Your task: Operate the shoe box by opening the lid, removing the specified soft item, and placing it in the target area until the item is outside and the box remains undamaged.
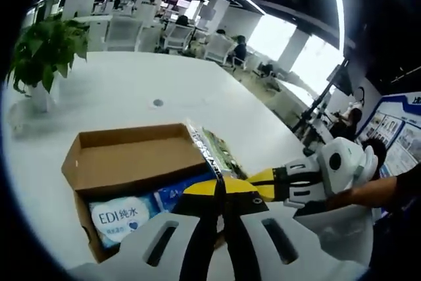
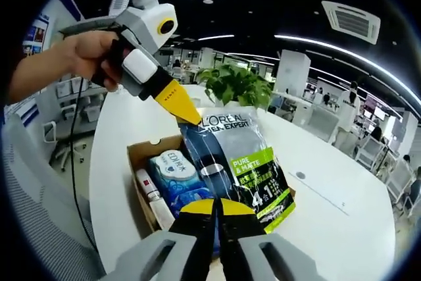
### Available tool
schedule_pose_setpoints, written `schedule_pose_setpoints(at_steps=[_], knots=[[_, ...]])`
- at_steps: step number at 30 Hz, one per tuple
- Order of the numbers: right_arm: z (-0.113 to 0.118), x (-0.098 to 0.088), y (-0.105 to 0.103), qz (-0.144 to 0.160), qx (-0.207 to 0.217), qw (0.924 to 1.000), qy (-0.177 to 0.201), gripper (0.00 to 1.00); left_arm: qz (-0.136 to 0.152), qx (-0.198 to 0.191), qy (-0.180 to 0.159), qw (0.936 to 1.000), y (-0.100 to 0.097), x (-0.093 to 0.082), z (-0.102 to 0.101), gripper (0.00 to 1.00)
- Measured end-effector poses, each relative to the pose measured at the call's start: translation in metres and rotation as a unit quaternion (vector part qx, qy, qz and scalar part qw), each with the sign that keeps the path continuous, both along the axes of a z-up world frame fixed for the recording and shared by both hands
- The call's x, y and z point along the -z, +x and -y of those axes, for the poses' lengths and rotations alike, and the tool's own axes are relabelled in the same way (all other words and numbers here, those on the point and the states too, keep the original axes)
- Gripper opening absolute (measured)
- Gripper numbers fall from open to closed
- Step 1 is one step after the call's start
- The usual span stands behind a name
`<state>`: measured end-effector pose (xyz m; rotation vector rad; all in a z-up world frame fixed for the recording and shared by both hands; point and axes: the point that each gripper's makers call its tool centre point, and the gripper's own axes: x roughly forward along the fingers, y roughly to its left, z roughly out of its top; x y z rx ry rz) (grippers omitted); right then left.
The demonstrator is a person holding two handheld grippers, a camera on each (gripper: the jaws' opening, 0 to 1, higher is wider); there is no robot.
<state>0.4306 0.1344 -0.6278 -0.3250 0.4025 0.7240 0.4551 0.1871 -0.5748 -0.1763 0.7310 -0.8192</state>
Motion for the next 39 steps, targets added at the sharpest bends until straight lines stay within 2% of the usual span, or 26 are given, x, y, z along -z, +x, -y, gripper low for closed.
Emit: schedule_pose_setpoints(at_steps=[10, 30, 39], knots=[[0.024, 0.003, -0.004, 0.003, 0.016, 0.9998, -0.010, 0.00, -0.002, 0.015, -0.003, 0.9999, -0.005, 0.003, 0.025, 0.00], [0.081, 0.040, -0.004, -0.019, 0.053, 0.9975, -0.044, 0.00, -0.038, 0.023, -0.007, 0.9990, -0.006, 0.044, 0.078, 0.00], [0.108, 0.057, -0.003, -0.035, 0.067, 0.9953, -0.060, 0.00, -0.051, 0.033, -0.005, 0.9981, 0.003, 0.065, 0.102, 0.00]])
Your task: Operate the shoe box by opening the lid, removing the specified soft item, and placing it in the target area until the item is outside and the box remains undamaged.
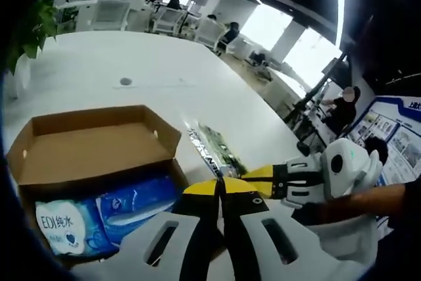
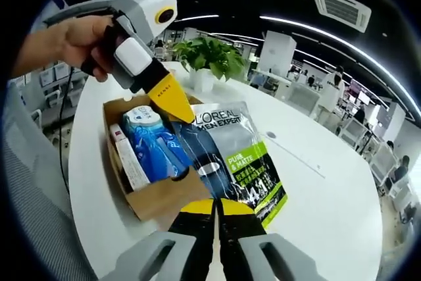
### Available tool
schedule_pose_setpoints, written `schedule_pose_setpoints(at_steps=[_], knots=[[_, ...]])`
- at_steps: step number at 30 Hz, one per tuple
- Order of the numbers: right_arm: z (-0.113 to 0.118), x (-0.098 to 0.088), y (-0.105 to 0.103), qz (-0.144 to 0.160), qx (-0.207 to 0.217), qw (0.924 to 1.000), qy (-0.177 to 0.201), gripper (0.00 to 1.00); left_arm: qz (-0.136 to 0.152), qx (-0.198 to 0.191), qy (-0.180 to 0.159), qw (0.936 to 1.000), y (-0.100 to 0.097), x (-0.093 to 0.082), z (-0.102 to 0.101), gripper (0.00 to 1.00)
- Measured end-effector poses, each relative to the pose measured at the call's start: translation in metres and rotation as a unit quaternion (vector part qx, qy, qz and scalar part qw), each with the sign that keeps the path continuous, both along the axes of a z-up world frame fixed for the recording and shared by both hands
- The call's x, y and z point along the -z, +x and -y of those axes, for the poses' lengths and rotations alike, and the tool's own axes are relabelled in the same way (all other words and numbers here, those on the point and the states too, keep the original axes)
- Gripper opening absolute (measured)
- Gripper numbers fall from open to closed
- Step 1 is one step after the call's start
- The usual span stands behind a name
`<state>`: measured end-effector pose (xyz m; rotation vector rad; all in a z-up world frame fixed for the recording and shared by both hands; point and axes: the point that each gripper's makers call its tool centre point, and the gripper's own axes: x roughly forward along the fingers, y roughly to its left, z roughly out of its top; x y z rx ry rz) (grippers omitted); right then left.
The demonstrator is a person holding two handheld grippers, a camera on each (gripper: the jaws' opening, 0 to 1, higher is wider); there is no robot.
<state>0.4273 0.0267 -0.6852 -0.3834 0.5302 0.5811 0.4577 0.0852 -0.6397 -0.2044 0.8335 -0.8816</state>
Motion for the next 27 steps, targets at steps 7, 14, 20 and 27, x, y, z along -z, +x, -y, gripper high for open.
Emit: schedule_pose_setpoints(at_steps=[7, 14, 20, 27], knots=[[0.017, 0.011, 0.003, -0.002, 0.008, 1.0000, -0.006, 0.00, -0.008, 0.008, 0.006, 0.9999, 0.001, 0.012, 0.015, 0.00], [0.030, 0.027, 0.004, -0.010, 0.012, 0.9996, -0.024, 0.00, -0.011, 0.022, 0.025, 0.9994, 0.001, 0.027, 0.029, 0.00], [0.039, 0.039, 0.005, -0.018, 0.022, 0.9992, -0.028, 0.00, -0.014, 0.033, 0.045, 0.9983, 0.001, 0.040, 0.037, 0.00], [0.047, 0.052, 0.004, -0.028, 0.030, 0.9986, -0.033, 0.00, -0.022, 0.046, 0.062, 0.9968, -0.002, 0.054, 0.044, 0.01]])
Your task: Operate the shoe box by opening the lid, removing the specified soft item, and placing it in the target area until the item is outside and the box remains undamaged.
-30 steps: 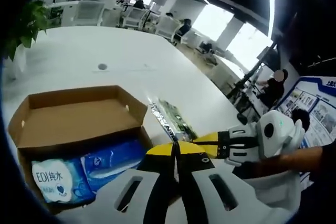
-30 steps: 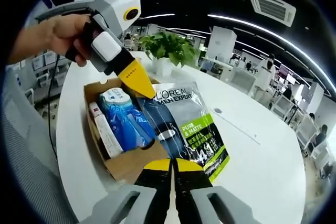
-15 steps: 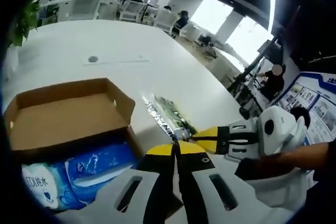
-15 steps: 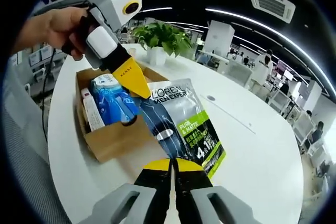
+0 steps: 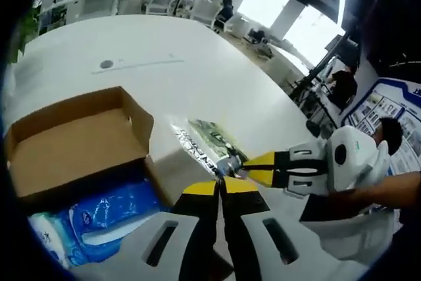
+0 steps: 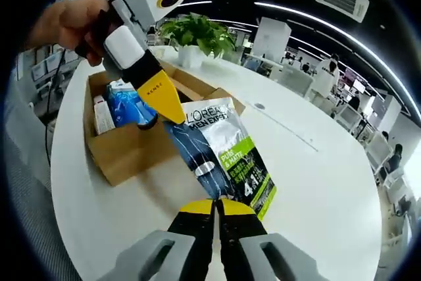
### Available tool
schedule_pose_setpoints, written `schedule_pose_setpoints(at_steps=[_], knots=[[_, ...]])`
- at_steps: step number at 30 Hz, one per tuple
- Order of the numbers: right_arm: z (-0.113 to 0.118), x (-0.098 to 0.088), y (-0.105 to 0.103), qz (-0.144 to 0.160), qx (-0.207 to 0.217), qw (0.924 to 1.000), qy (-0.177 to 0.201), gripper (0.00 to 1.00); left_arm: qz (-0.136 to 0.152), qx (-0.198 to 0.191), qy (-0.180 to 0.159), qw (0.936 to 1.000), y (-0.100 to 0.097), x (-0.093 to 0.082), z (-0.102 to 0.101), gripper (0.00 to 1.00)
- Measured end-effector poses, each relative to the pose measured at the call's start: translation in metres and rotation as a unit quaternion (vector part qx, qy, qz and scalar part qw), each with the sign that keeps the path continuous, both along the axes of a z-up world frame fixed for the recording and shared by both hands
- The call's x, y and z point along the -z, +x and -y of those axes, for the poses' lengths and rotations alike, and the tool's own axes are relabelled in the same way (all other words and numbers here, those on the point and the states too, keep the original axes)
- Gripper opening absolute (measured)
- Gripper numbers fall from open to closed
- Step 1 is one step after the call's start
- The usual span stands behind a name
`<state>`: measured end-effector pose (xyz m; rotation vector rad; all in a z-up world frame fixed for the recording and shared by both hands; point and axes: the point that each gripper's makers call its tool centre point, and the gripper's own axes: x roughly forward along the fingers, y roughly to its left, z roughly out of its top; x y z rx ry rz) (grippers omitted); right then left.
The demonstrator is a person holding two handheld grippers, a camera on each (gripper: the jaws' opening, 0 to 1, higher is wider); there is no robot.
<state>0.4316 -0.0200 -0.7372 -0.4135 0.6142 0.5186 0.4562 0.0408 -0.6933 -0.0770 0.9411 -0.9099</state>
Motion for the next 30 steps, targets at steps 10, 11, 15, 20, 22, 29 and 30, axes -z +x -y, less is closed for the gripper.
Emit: schedule_pose_setpoints(at_steps=[10, 11, 15, 20, 22, 29, 30], knots=[[-0.001, 0.002, 0.001, 0.003, 0.008, 0.9999, 0.005, 0.01, -0.021, -0.010, 0.002, 0.9997, -0.003, 0.010, 0.000, 0.01], [-0.004, 0.001, 0.001, 0.005, 0.006, 0.9999, 0.007, 0.02, -0.023, -0.011, 0.000, 0.9997, -0.003, 0.010, 0.000, 0.01], [-0.015, -0.003, 0.001, 0.015, -0.015, 0.9998, -0.008, 0.03, -0.021, -0.012, 0.001, 0.9997, -0.005, 0.012, 0.002, 0.01], [-0.027, -0.007, 0.000, 0.019, -0.028, 0.9994, -0.004, 0.02, -0.019, -0.012, 0.003, 0.9997, -0.005, 0.012, 0.003, 0.00], [-0.032, -0.010, -0.001, 0.022, -0.036, 0.9991, -0.001, 0.02, -0.020, -0.013, 0.002, 0.9997, -0.005, 0.011, 0.003, 0.00], [-0.050, -0.023, 0.001, 0.036, -0.057, 0.9977, 0.009, 0.02, -0.016, -0.019, -0.002, 0.9997, -0.005, 0.009, 0.006, 0.00], [-0.052, -0.024, 0.002, 0.037, -0.058, 0.9976, 0.009, 0.02, -0.015, -0.018, -0.002, 0.9997, -0.004, 0.009, 0.006, 0.00]])
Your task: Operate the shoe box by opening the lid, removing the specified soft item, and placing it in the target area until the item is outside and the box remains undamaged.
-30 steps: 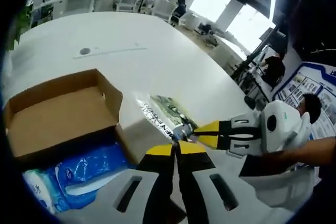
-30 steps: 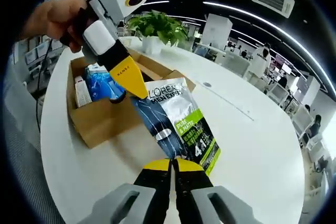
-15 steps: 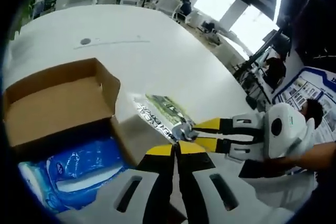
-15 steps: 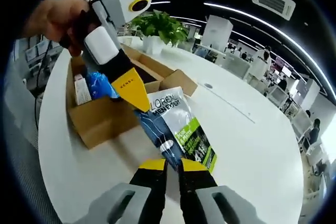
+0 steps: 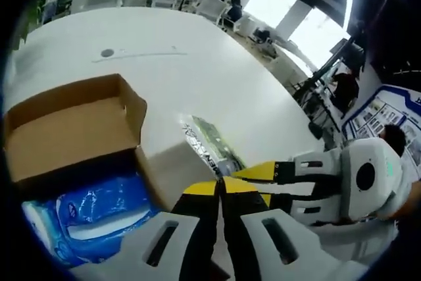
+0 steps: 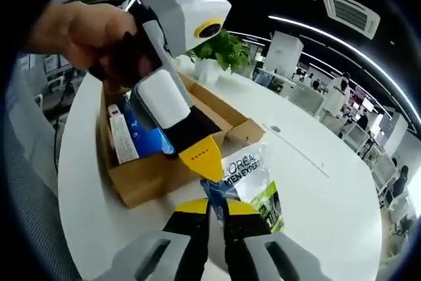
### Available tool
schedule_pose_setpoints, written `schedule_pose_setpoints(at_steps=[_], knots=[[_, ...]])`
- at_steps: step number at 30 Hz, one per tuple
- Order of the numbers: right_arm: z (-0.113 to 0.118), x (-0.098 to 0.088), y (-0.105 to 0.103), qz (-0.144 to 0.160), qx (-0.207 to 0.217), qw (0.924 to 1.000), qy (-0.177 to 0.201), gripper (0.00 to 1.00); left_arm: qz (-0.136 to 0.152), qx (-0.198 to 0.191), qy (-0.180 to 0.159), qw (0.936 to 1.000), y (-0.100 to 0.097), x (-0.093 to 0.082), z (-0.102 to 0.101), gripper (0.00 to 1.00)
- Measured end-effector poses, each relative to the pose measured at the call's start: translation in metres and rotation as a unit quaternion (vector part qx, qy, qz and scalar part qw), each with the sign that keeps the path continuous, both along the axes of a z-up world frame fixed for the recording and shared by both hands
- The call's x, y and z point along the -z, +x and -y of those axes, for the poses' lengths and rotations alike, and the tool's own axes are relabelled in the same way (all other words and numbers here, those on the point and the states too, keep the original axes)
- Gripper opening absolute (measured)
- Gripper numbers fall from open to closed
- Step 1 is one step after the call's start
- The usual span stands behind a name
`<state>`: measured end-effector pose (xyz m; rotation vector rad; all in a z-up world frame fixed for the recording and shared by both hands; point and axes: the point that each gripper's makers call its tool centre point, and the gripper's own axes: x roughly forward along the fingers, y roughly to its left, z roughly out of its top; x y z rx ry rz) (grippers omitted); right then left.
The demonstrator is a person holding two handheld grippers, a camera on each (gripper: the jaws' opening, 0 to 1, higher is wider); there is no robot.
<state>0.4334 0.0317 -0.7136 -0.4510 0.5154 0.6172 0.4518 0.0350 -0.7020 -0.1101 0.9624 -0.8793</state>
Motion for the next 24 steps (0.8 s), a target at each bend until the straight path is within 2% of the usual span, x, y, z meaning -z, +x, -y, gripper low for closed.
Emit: schedule_pose_setpoints(at_steps=[12, 16, 24], knots=[[-0.0027, -0.0001, -0.0031, 0.001, -0.012, 0.9999, -0.001, 0.00, 0.013, 0.017, 0.012, 0.9997, 0.0009, -0.0009, 0.0004, 0.01], [-0.0029, -0.0004, -0.0030, 0.001, -0.014, 0.9999, 0.001, 0.00, 0.034, 0.034, 0.018, 0.9987, 0.0013, -0.0022, 0.0011, 0.02], [-0.0028, -0.0013, -0.0026, 0.006, -0.017, 0.9998, 0.000, 0.00, 0.048, 0.038, 0.024, 0.9978, 0.0046, -0.0001, -0.0008, 0.07]])
